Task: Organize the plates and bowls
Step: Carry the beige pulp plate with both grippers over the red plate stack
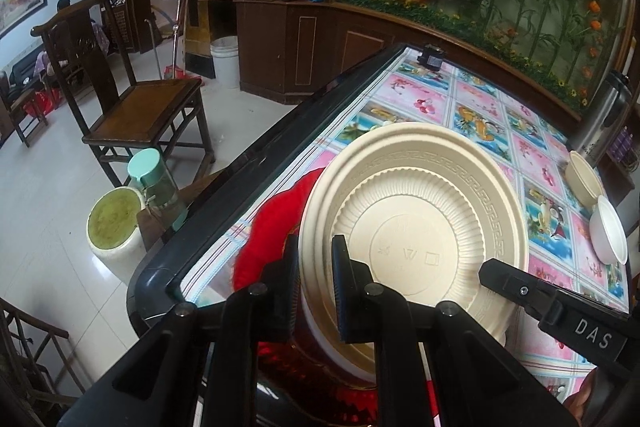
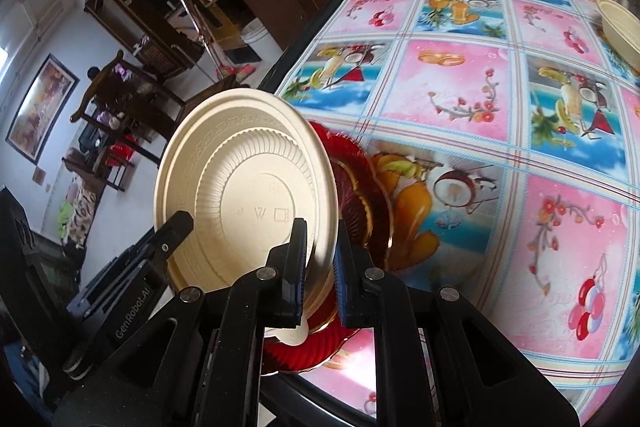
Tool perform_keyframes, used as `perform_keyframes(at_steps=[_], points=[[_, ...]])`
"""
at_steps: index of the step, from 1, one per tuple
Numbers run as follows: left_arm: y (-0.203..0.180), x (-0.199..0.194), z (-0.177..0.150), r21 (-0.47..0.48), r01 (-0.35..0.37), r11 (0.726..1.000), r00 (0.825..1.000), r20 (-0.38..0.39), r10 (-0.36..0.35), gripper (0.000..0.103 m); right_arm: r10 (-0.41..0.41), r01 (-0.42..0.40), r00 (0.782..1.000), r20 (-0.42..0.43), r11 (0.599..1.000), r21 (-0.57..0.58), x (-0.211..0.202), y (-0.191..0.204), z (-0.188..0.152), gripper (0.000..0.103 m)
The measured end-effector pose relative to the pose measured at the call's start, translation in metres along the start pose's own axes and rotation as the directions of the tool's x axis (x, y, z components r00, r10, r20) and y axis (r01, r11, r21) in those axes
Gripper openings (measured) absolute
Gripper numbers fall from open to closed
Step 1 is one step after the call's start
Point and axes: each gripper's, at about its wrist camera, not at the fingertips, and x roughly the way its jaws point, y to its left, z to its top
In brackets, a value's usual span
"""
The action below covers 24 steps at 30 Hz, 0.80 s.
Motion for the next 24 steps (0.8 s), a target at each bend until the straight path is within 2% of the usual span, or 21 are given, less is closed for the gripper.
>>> perform_keyframes(at_steps=[11, 24], points=[[0.005, 0.003, -0.007, 0.010, 0.001, 1.000, 0.999, -0.034, 0.000, 0.012, 0.003, -0.003, 1.000, -0.017, 1.000, -0.011, 0.006, 0.002, -0.005, 0.012], [0.010, -0.005, -0.008, 0.016, 0.035, 0.999, 0.998, -0.058, -0.034, 0.014, 0.003, -0.003, 1.000, -0.017, 1.000, -0.028, 0.000, 0.004, -0.009, 0.012]])
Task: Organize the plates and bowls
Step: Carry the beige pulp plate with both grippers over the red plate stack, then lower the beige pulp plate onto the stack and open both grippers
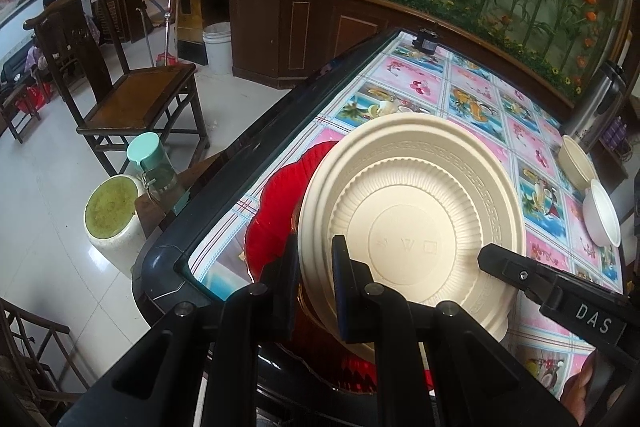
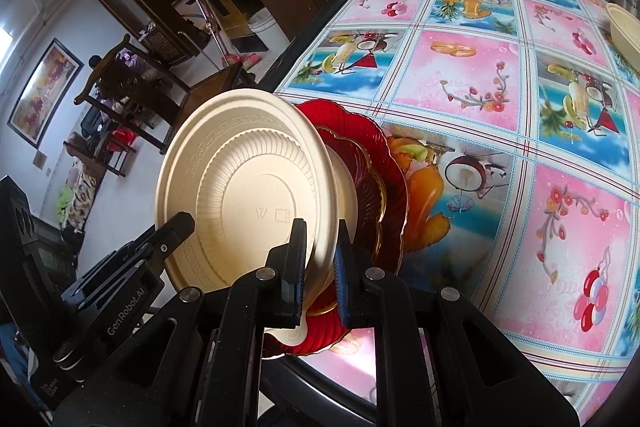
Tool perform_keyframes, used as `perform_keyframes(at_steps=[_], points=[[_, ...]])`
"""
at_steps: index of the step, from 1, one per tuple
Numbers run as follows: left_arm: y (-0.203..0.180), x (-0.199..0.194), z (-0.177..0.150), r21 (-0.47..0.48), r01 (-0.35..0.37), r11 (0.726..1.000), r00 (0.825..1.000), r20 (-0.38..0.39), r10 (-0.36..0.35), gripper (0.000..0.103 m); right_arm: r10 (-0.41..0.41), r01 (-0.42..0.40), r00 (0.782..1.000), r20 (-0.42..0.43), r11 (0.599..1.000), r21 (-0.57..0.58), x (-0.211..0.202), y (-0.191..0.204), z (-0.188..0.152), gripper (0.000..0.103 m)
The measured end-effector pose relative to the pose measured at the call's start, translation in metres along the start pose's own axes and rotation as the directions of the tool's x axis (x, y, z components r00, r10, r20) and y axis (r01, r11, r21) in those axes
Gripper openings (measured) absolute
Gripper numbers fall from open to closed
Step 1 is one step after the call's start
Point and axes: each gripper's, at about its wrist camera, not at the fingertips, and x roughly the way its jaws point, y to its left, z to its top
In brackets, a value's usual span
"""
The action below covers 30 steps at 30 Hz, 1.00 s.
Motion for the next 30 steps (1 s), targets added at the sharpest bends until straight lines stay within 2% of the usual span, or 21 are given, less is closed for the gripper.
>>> perform_keyframes(at_steps=[12, 17, 20, 22, 28, 30], points=[[-0.002, 0.007, 0.000, 0.038, -0.011, 0.999, 0.999, -0.036, 0.013, 0.016, -0.017, 0.017, 1.000, -0.012, 1.000, 0.006, 0.005, -0.002, -0.001, 0.012], [-0.003, 0.007, -0.001, 0.054, -0.003, 0.999, 0.999, -0.050, 0.006, 0.025, -0.010, 0.010, 1.000, -0.015, 1.000, 0.011, 0.006, -0.003, -0.001, 0.012], [-0.005, 0.005, -0.002, 0.071, -0.005, 0.997, 0.999, -0.049, 0.008, 0.043, -0.007, 0.007, 1.000, -0.014, 1.000, 0.011, 0.007, -0.003, -0.002, 0.012], [-0.008, -0.001, -0.002, 0.095, -0.039, 0.995, 0.999, -0.021, 0.041, 0.060, -0.002, 0.002, 1.000, -0.016, 1.000, 0.015, 0.007, -0.004, -0.002, 0.013], [-0.013, -0.017, 0.001, 0.163, -0.128, 0.978, 0.991, 0.062, 0.120, 0.078, 0.022, -0.020, 1.000, -0.023, 0.998, 0.053, 0.008, -0.010, -0.001, 0.013], [-0.012, -0.021, 0.001, 0.174, -0.140, 0.975, 0.989, 0.075, 0.128, 0.079, 0.029, -0.028, 0.999, -0.019, 0.998, 0.060, 0.008, -0.011, -0.001, 0.013]])
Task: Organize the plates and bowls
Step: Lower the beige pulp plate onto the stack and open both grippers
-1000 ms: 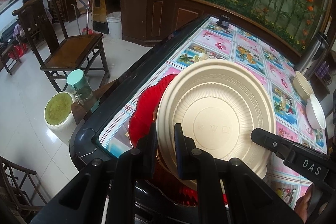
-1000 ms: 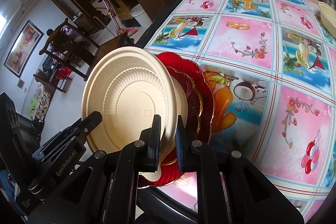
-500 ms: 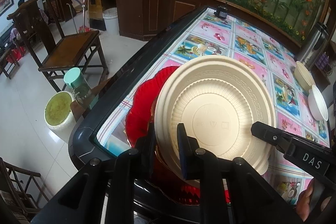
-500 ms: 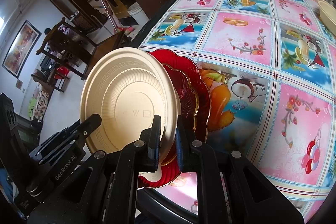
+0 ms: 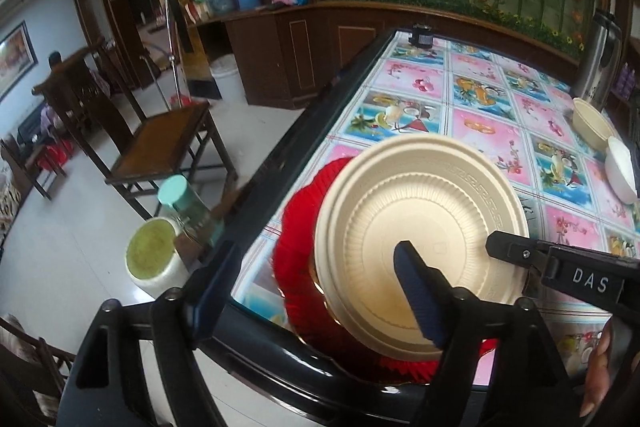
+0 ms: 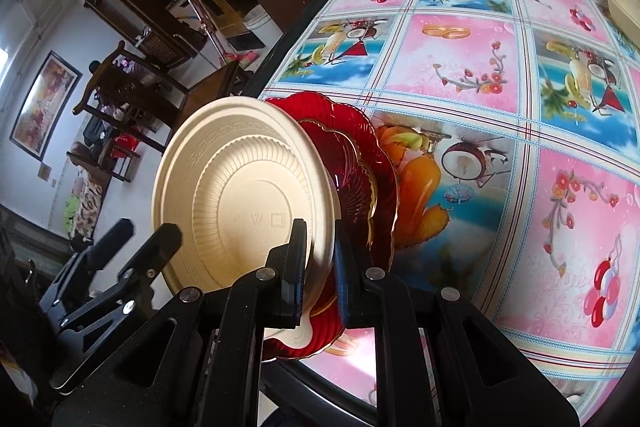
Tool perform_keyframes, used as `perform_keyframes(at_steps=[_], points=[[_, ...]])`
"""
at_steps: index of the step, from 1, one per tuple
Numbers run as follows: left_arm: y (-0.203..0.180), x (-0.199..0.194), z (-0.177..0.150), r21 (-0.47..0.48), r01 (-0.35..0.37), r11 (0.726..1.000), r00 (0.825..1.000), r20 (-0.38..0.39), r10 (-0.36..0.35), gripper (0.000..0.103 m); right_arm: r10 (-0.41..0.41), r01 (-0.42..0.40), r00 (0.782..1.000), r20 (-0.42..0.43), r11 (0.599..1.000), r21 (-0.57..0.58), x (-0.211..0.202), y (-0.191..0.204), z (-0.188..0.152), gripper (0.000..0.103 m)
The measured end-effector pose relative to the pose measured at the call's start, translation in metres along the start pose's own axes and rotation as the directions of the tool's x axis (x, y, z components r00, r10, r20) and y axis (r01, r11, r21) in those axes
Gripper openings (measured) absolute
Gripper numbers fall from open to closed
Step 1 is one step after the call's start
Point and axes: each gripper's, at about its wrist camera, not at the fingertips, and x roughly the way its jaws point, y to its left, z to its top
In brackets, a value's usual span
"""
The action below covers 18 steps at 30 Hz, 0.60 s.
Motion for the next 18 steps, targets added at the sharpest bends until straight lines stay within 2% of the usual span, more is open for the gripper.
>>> perform_keyframes(at_steps=[3, 6, 7, 15, 18], points=[[0.003, 0.001, -0.001, 0.002, -0.007, 1.000, 1.000, -0.004, 0.007, 0.079, 0.017, -0.017, 1.000, 0.003, 1.000, 0.003, -0.002, -0.002, 0.002, 0.015], [0.007, 0.001, -0.004, -0.007, -0.018, 1.000, 1.000, -0.004, 0.018, 0.079, 0.025, -0.026, 1.000, 0.017, 0.999, 0.020, -0.008, -0.007, 0.003, 0.034], [0.008, 0.001, -0.005, -0.010, -0.019, 1.000, 1.000, -0.005, 0.019, 0.079, 0.032, -0.032, 0.999, 0.021, 0.999, 0.027, -0.009, -0.008, 0.003, 0.037], [0.023, -0.005, -0.011, -0.040, -0.034, 0.999, 0.999, 0.008, 0.034, 0.079, 0.097, -0.102, 0.991, 0.090, 0.994, 0.049, -0.027, -0.017, 0.007, 0.037], [0.033, -0.010, -0.012, -0.067, -0.037, 0.997, 0.999, 0.024, 0.039, 0.079, 0.108, -0.117, 0.986, 0.126, 0.991, 0.065, -0.038, -0.022, 0.009, 0.041]])
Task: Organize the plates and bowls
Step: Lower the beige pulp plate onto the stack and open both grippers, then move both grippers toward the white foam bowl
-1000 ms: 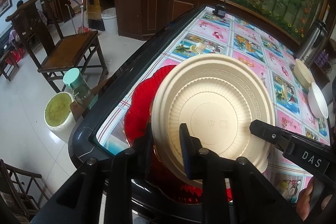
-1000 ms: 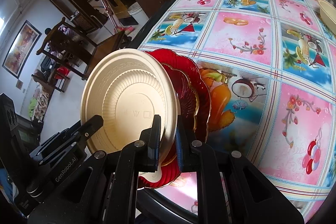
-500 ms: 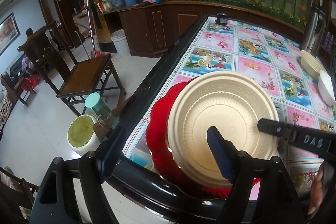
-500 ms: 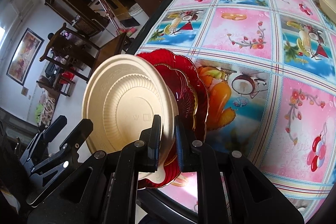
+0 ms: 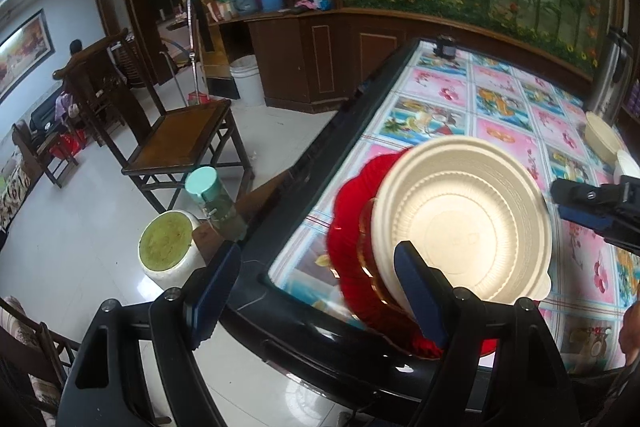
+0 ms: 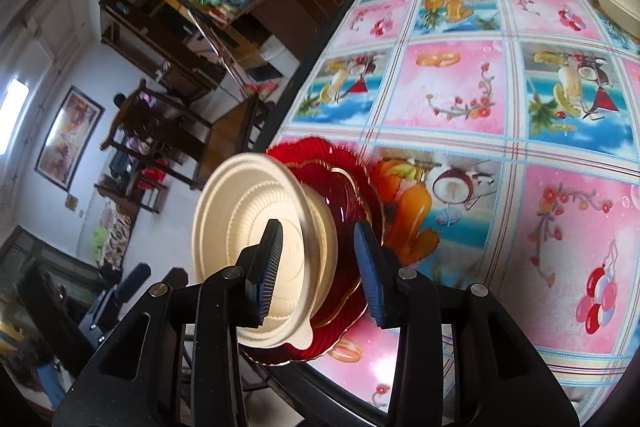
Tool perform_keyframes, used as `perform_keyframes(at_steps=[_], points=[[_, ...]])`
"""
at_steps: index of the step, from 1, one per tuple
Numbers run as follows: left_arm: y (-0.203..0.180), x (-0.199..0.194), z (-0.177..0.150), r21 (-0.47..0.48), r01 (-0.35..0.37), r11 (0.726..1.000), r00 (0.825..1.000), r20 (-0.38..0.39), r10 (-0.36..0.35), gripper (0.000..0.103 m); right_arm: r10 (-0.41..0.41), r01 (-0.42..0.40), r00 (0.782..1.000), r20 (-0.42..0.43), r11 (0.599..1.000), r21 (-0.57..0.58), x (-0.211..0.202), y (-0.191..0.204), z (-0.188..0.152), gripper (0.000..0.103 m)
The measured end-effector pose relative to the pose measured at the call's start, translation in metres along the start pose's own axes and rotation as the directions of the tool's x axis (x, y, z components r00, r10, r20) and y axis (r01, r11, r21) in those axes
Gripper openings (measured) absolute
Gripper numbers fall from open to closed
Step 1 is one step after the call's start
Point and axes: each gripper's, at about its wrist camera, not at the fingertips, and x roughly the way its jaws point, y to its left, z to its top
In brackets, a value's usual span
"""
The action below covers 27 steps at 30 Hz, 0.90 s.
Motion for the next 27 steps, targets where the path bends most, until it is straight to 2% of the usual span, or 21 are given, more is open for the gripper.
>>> perform_keyframes(at_steps=[3, 13, 18, 27], points=[[0.007, -0.004, 0.001, -0.021, -0.006, 1.000, 1.000, 0.013, 0.006, 0.079, 0.001, -0.002, 0.999, 0.044, 1.000, 0.013, -0.013, -0.004, 0.002, 0.049], [0.001, -0.021, 0.007, -0.024, -0.004, 1.000, 0.997, 0.071, 0.006, 0.080, -0.047, 0.042, 0.985, 0.167, 0.999, 0.035, -0.064, -0.038, 0.006, 0.050], [-0.020, -0.032, 0.012, 0.017, 0.004, 1.000, 0.994, 0.107, -0.006, 0.080, -0.066, 0.052, 0.971, 0.231, 0.997, 0.065, -0.096, -0.063, 0.008, 0.050], [-0.081, -0.052, 0.025, 0.137, 0.013, 0.991, 0.987, 0.158, -0.035, 0.080, -0.105, 0.059, 0.945, 0.309, 0.986, 0.154, -0.145, -0.119, 0.011, 0.051]])
